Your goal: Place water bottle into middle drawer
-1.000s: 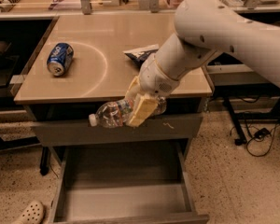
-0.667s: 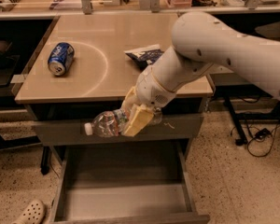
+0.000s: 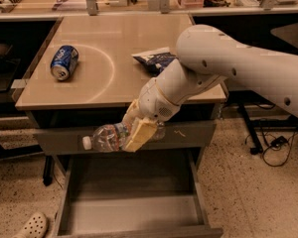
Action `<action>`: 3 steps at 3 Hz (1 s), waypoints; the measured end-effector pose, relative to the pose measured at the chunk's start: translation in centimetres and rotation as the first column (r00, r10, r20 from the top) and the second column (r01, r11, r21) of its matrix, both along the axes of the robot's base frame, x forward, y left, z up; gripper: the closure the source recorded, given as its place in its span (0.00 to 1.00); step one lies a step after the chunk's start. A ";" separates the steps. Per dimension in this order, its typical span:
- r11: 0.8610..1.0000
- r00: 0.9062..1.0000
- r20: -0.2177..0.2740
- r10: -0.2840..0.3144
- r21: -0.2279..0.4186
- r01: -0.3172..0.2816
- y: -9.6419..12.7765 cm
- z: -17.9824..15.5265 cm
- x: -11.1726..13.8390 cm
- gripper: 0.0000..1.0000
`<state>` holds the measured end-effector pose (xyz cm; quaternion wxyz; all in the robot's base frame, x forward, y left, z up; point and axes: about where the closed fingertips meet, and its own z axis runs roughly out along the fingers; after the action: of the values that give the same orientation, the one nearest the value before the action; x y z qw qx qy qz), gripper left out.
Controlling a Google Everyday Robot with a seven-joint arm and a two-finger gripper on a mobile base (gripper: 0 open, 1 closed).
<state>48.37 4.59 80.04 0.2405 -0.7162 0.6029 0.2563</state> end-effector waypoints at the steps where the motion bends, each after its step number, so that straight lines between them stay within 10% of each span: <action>1: 0.998 0.998 -0.021 -0.059 0.002 0.059 0.2 -1.5 -1.6 1.00; 3: 0.982 0.978 -0.097 -0.186 -0.032 0.184 1.5 -8.7 -5.2 1.00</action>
Offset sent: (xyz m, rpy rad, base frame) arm -0.0629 0.0049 -0.0891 -0.0420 0.1118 -0.2633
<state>43.17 6.12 71.31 0.2248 -0.6461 0.6811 0.2611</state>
